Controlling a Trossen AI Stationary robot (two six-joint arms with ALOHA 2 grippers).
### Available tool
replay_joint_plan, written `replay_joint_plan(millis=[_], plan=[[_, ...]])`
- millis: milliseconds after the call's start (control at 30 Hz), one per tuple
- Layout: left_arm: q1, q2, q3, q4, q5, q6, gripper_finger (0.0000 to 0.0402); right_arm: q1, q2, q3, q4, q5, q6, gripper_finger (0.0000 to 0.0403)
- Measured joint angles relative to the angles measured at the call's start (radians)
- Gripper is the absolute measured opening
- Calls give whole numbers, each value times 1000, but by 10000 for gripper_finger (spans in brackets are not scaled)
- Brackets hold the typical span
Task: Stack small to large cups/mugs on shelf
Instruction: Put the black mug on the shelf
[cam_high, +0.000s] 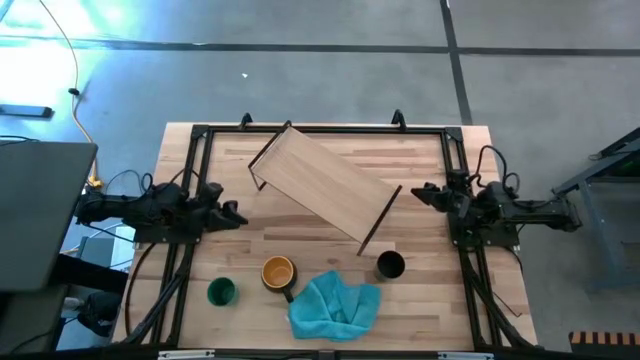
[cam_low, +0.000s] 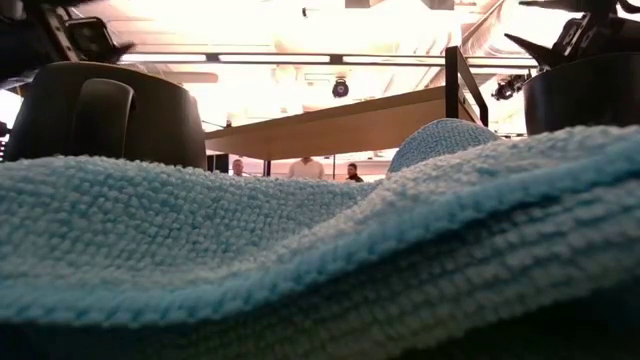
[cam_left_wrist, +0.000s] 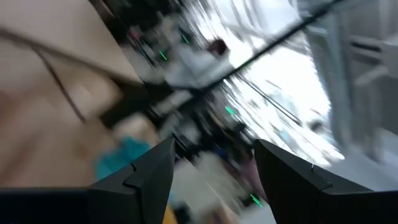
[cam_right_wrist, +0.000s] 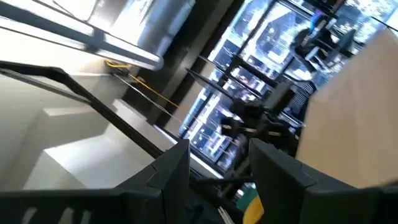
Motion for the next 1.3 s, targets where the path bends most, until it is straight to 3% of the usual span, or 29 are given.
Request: replay_joint_plan(millis=[133,333,500,600,733,900,1033,1300], plan=[[0,0,0,27,100,-87,211,0,0,0,-5,2,24,158],[-25,6,0,107,93,-87,211,0,0,0,-11,2,53,158],[-49,22,0,272,45,22,211,0,0,0,-29,2,55,158],[-52,22,0,311,10,133,211,0,0,0,-65,2,49,158],[-51,22,0,311,-6,162,211,0,0,0,-78,1,35,158],[-51,22,0,310,-6,184,211,0,0,0,-78,-19,-136,158],[-51,22,0,317,-36,180,211,0,0,0,-42,28,-267,158],[-51,22,43,457,-119,301,211,0,0,1,319,24,-574,158]])
